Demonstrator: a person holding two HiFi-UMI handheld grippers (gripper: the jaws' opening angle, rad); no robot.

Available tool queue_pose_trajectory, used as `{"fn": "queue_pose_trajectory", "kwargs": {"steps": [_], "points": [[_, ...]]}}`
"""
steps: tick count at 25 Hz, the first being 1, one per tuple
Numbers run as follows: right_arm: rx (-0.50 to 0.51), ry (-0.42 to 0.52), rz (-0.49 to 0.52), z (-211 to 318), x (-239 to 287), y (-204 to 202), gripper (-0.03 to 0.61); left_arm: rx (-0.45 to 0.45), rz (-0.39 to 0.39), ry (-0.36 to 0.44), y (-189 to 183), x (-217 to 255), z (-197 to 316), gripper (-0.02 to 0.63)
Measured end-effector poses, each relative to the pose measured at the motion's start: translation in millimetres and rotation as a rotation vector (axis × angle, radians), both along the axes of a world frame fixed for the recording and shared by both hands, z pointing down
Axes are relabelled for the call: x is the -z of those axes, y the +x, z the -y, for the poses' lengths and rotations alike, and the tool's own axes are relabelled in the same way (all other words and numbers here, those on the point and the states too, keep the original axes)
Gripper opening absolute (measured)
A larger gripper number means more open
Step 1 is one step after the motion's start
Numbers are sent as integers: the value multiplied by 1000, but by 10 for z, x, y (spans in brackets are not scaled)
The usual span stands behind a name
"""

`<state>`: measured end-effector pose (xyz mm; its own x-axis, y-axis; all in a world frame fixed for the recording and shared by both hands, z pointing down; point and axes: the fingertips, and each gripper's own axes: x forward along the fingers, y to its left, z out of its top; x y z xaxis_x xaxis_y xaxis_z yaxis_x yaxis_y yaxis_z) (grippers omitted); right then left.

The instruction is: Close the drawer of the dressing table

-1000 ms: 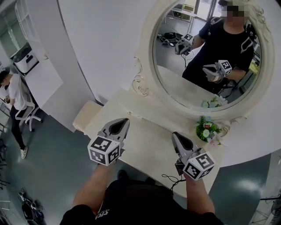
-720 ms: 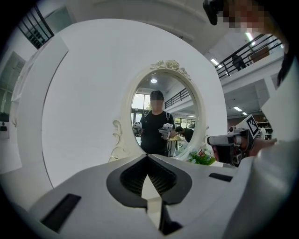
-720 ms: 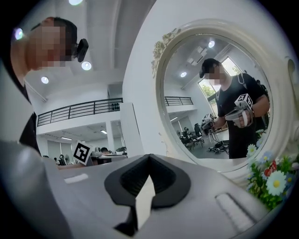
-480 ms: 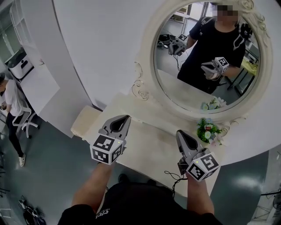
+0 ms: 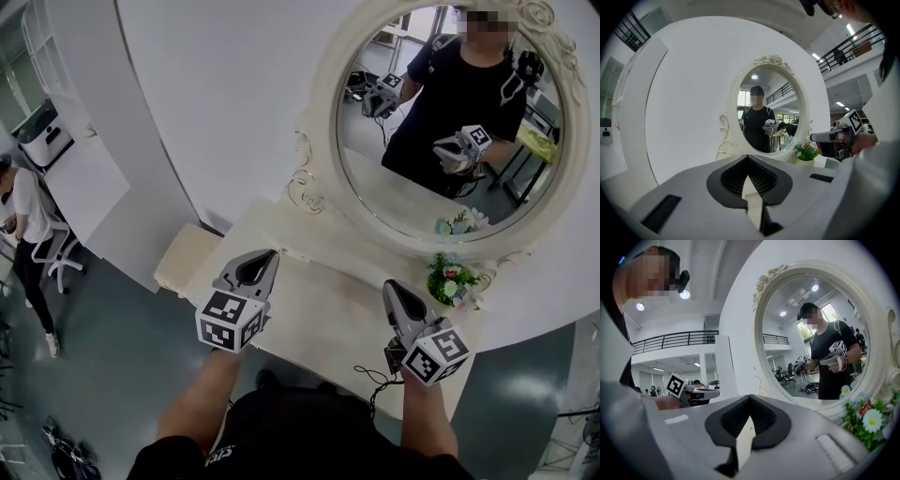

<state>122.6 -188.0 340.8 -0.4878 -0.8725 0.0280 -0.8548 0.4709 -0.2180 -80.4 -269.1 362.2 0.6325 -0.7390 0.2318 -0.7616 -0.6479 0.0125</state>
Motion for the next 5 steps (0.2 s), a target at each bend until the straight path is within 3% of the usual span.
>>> {"fn": "queue_pose_trajectory", "kwargs": {"steps": [5], "points": [[2, -6, -6, 35, -56, -21, 8, -4, -3, -15, -8, -78, 28, 6]]}}
